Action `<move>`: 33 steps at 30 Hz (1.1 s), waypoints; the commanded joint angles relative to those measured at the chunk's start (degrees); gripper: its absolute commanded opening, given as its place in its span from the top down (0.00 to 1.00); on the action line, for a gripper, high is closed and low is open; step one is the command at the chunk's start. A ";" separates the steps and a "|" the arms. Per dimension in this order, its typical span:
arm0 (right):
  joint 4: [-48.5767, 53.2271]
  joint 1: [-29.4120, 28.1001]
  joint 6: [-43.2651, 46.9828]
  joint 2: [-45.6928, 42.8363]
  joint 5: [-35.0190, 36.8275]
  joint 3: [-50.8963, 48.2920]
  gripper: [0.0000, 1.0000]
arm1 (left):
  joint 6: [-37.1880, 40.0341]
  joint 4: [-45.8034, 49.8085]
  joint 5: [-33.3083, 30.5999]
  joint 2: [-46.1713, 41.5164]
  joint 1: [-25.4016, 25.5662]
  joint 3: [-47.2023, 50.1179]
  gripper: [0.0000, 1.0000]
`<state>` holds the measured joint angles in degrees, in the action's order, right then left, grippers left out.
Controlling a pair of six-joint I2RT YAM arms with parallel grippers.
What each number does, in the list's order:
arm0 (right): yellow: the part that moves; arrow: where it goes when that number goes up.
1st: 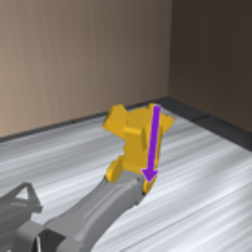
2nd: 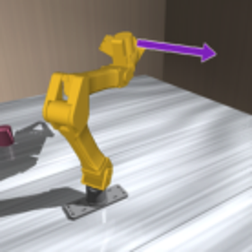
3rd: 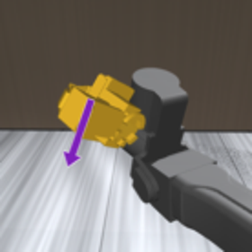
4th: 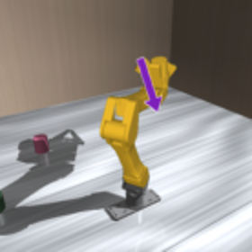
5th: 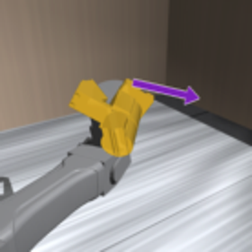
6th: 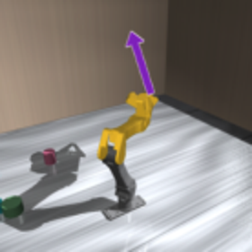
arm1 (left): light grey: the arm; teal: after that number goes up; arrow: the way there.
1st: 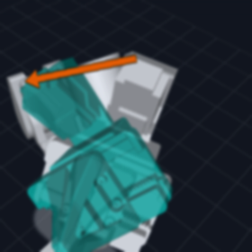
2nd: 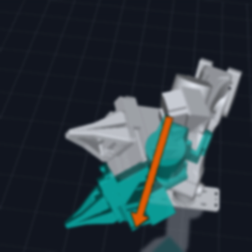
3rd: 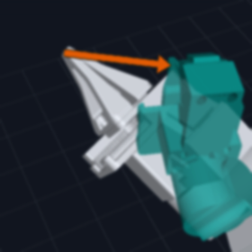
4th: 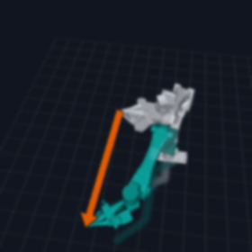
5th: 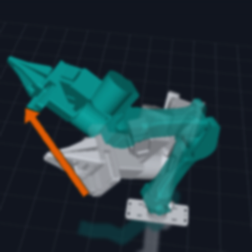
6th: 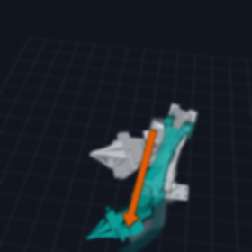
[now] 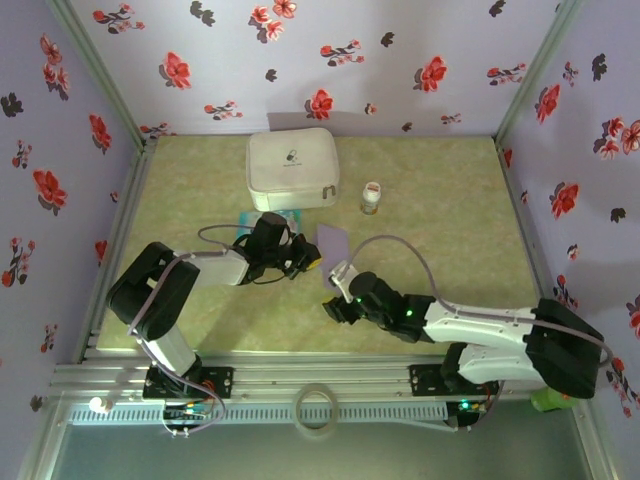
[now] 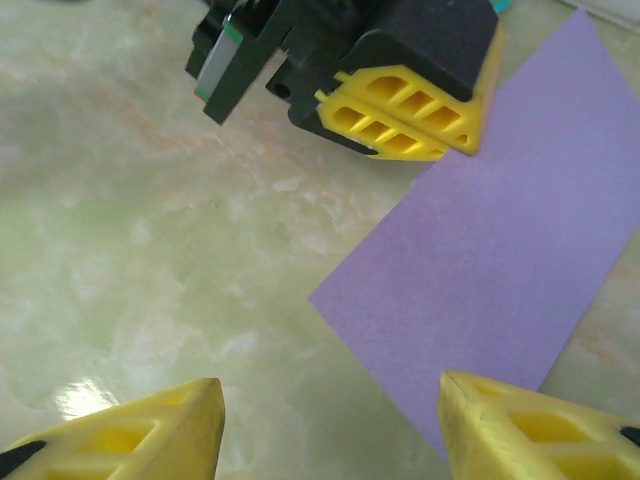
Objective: Fold a paper plane with a square sheet of paper (pick it up from the middle)
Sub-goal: Third fold the triangle at the center of the table.
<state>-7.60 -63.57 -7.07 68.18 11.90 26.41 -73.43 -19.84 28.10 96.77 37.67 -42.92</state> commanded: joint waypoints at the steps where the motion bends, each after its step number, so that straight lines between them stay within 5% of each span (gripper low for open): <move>1: -5.71 -2.72 7.61 2.35 13.03 0.32 0.40 | -0.22 1.69 -0.59 -1.21 0.39 -0.87 1.00; 19: -14.56 -5.95 10.94 14.80 20.39 2.50 0.39 | -0.22 1.49 -0.50 -1.43 0.41 -0.68 1.00; 33: -15.92 -5.96 9.91 15.39 21.32 2.15 0.65 | -0.31 1.29 -0.47 -1.05 0.41 -0.85 1.00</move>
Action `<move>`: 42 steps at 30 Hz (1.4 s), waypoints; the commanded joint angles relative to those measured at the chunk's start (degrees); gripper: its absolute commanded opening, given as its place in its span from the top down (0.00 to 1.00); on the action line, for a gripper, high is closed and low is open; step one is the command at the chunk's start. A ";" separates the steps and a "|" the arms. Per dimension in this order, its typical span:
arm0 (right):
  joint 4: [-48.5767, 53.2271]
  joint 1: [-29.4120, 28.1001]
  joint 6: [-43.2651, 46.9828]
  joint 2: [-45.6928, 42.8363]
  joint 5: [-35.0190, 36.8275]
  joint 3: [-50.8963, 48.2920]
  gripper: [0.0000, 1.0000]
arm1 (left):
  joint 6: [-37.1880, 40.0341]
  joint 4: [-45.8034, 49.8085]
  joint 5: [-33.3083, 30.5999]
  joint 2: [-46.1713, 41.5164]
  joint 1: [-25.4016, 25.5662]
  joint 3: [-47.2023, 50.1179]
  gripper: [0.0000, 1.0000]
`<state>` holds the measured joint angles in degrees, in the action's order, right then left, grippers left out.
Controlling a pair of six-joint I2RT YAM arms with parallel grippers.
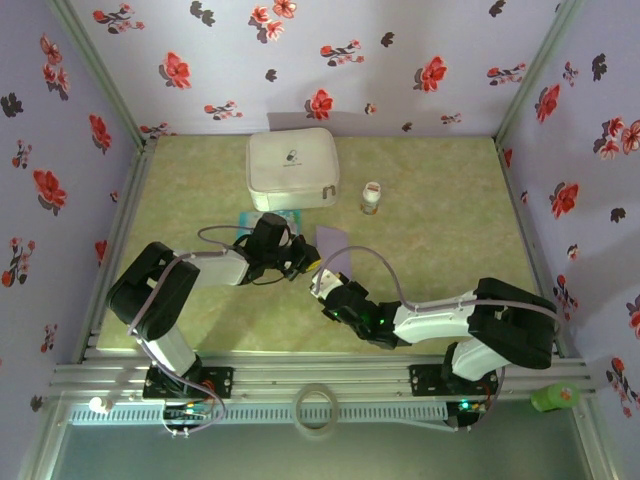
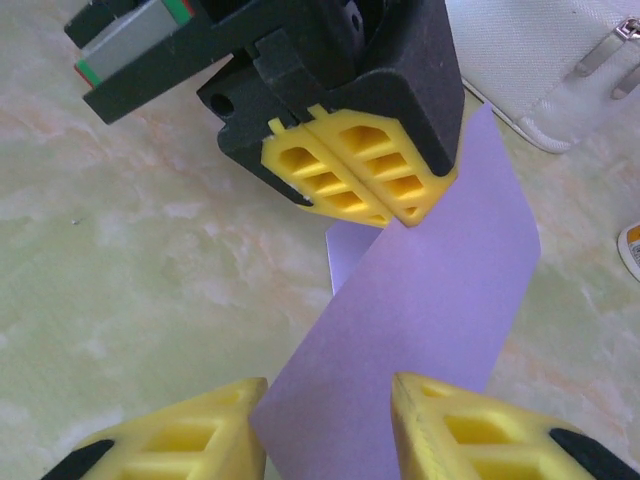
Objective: Fold a paper plane with a square sheet of paper (pick it up from the middle)
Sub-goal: Third fold the triangle at the center of the table.
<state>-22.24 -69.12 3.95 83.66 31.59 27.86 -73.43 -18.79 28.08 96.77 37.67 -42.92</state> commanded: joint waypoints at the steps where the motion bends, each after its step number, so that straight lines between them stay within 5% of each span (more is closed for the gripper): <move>1: -1.44 -0.41 -1.42 -0.26 1.64 0.54 0.66 | -0.31 0.32 -0.46 -1.06 0.41 -0.92 1.00; 26: -0.57 -0.44 -5.04 -1.69 2.19 -0.75 1.00 | 0.58 2.23 -1.08 -1.82 0.44 -1.29 0.98; 30: -0.30 -0.18 -6.12 -1.90 1.21 -0.71 1.00 | 3.38 6.45 -1.90 -3.95 0.08 -1.99 0.73; 35: 1.29 5.15 -13.47 -4.60 -15.59 -1.17 1.00 | 9.87 19.62 -8.48 -11.12 -1.37 -4.09 0.60; 42: -2.04 14.91 -23.89 -4.84 -39.47 -1.57 1.00 | 19.26 28.01 -8.60 -14.15 -4.72 -10.07 0.59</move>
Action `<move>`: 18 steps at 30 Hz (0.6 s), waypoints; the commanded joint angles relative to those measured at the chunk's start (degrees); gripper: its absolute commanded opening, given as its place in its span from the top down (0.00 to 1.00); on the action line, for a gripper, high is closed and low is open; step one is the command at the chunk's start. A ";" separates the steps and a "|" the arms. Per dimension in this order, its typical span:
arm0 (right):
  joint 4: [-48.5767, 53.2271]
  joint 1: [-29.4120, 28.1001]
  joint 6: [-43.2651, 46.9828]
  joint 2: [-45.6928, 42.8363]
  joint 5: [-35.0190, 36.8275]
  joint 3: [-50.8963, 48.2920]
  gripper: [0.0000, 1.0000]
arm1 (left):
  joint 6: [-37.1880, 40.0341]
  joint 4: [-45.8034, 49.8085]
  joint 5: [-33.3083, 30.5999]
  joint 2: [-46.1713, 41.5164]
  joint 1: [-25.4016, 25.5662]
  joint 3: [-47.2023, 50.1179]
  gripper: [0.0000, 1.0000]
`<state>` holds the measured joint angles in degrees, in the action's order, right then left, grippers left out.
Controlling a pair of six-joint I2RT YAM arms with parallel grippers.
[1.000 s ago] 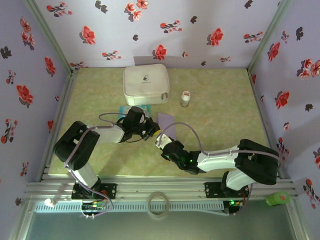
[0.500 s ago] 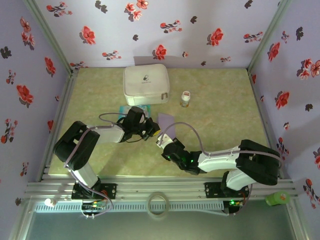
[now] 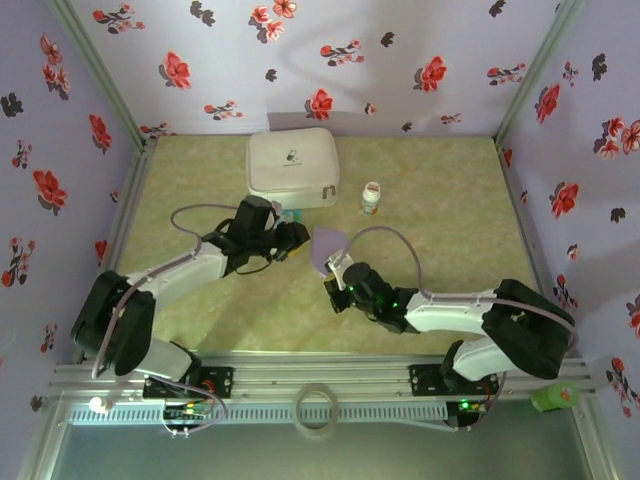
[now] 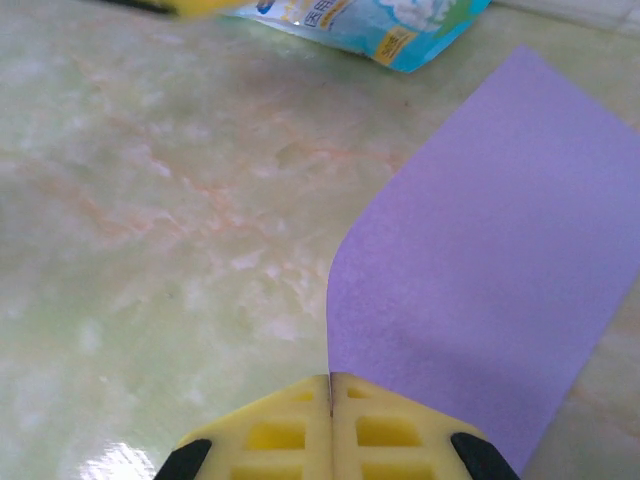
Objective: Fold a paper plane with a square sheet of paper (pick it up from the middle)
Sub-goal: Third fold the triangle at the center of the table.
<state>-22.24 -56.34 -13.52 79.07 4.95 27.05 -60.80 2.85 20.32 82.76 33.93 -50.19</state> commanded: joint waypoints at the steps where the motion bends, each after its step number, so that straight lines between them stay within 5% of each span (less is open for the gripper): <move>1: -2.52 3.17 -7.45 0.20 -14.98 -0.58 1.00 | 7.79 6.63 0.42 0.75 -1.30 -4.08 0.60; 8: -3.84 8.39 -10.79 1.67 -22.45 -0.23 1.00 | 15.34 9.11 8.78 11.65 -1.59 -14.85 0.65; 18: -3.81 9.72 -10.92 1.65 -24.65 -1.52 1.00 | 26.50 23.23 9.83 28.41 1.63 -30.84 0.76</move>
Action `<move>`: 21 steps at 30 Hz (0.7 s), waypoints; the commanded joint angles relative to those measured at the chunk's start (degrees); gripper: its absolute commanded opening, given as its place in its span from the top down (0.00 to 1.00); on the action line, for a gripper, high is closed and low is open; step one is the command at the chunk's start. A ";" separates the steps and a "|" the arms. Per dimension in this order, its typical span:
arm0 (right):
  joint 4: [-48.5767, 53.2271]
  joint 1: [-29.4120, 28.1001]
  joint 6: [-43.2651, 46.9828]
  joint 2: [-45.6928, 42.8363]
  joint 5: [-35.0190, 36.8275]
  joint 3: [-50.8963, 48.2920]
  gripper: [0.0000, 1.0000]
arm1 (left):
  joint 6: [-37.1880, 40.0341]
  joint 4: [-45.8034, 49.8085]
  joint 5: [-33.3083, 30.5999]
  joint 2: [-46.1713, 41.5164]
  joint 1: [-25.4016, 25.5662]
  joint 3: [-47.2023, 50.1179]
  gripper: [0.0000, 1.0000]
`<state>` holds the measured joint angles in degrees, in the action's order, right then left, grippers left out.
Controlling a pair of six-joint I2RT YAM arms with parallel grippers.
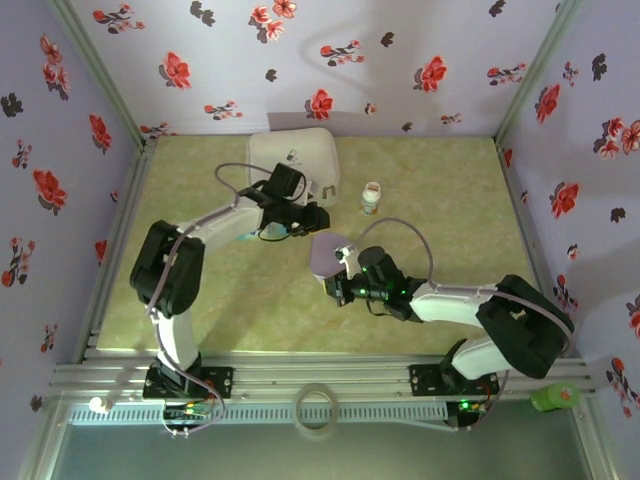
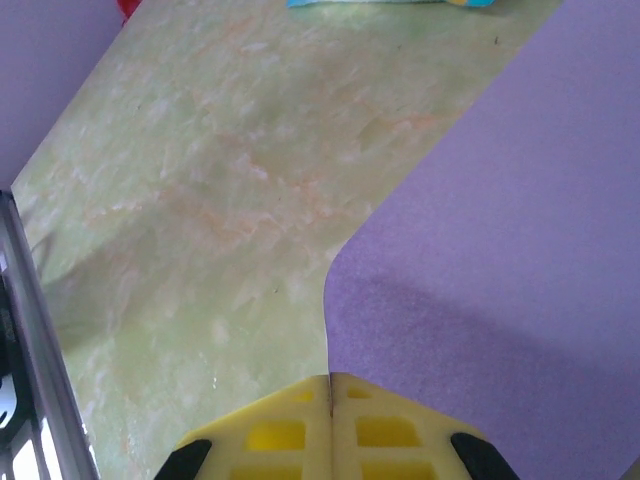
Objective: Fold a paper plane with a square sheet of paper (pick it up from the middle)
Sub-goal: Third fold the triangle at the center of the table.
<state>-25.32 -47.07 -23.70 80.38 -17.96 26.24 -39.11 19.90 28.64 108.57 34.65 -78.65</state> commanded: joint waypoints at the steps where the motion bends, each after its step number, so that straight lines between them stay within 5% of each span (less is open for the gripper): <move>1: -0.61 0.42 -0.73 0.47 -1.82 -0.75 1.00 | 4.94 6.34 1.59 3.78 1.20 -2.86 0.76; 21: 2.90 3.51 -0.95 4.91 -0.51 1.20 1.00 | 9.69 11.34 -3.80 13.59 3.12 -5.35 0.81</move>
<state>-24.69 -44.40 -24.67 84.47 -19.68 26.09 -31.00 28.99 26.17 121.03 37.52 -83.33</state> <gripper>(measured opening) 0.047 0.187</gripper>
